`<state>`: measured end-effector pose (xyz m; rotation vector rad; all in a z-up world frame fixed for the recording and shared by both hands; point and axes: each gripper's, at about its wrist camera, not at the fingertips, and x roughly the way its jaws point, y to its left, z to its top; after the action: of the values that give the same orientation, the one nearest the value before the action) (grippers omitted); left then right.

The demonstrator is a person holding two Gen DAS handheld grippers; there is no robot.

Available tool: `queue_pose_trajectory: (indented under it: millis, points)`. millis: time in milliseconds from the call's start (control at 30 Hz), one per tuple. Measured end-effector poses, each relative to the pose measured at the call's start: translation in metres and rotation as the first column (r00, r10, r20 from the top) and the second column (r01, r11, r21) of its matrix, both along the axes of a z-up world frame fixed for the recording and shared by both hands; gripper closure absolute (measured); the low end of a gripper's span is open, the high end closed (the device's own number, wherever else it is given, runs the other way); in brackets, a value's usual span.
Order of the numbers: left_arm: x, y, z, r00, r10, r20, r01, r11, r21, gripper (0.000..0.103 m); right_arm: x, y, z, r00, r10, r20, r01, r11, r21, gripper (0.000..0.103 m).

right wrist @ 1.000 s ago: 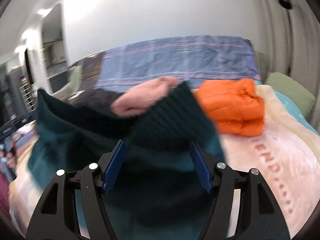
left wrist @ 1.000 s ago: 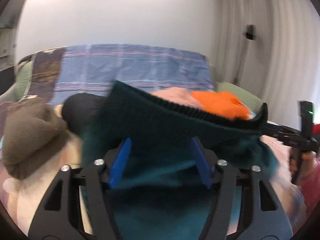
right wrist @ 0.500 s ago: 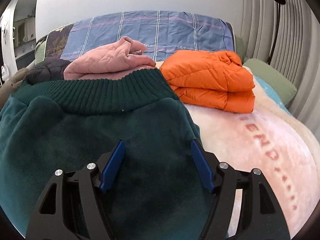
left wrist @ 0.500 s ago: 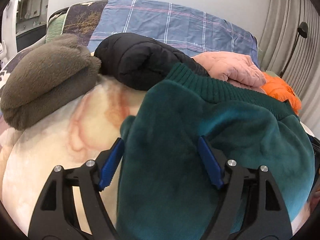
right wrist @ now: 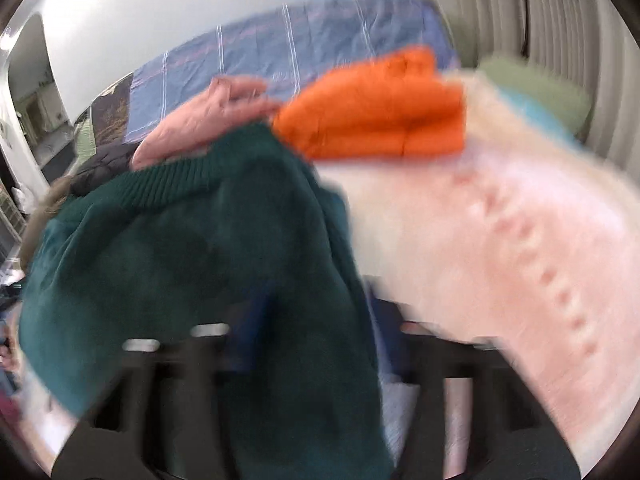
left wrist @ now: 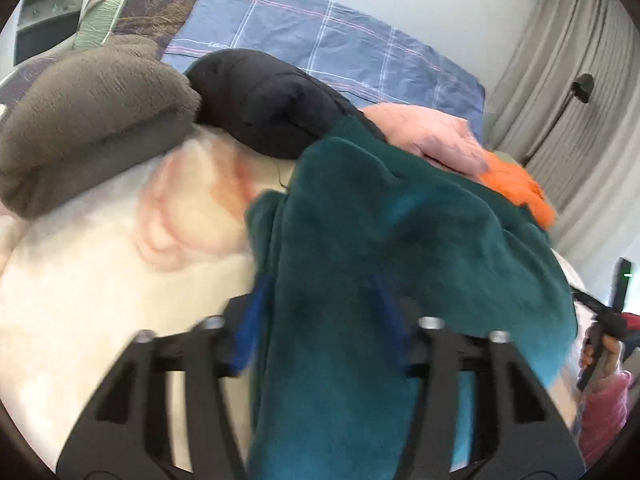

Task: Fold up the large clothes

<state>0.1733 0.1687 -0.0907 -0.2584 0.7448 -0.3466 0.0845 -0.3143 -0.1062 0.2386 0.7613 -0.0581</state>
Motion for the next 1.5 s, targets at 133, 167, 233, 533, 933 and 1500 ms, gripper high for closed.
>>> queue_pose_trajectory:
  millis: [133,167,233,533,933,1500]
  points:
    - [-0.01,0.011,0.022,0.999,0.041,0.03,-0.039,0.996,-0.077,0.089,-0.016,-0.005,0.021,0.996,-0.023,0.091,0.017,0.998,0.062,0.093]
    - [-0.016,0.013,0.03,0.997,0.051,0.051,-0.047,0.996,-0.074,0.089,-0.021,-0.004,0.029,0.993,-0.025,0.112,0.018,0.998,0.066,0.093]
    - [-0.027,0.01,0.041,0.995,0.038,0.088,-0.036,0.999,-0.019,0.09,-0.026,0.003,0.036,0.994,-0.009,0.105,0.009,1.0,0.0,0.093]
    - [-0.031,-0.022,-0.002,0.996,0.058,0.063,-0.073,0.961,0.266,0.078,-0.025,0.037,0.0,0.999,-0.051,-0.001,0.05,0.969,-0.24,0.087]
    - [-0.017,-0.124,0.086,0.952,-0.143,0.272,0.078,0.969,0.236,0.032,0.001,0.086,0.067,0.974,0.125,0.19,-0.119,0.992,-0.045,0.062]
    - [0.015,-0.165,0.019,0.984,-0.125,0.125,0.068,0.921,0.385,0.023,0.051,0.1,0.022,0.991,0.133,-0.012,-0.133,0.991,-0.005,0.034]
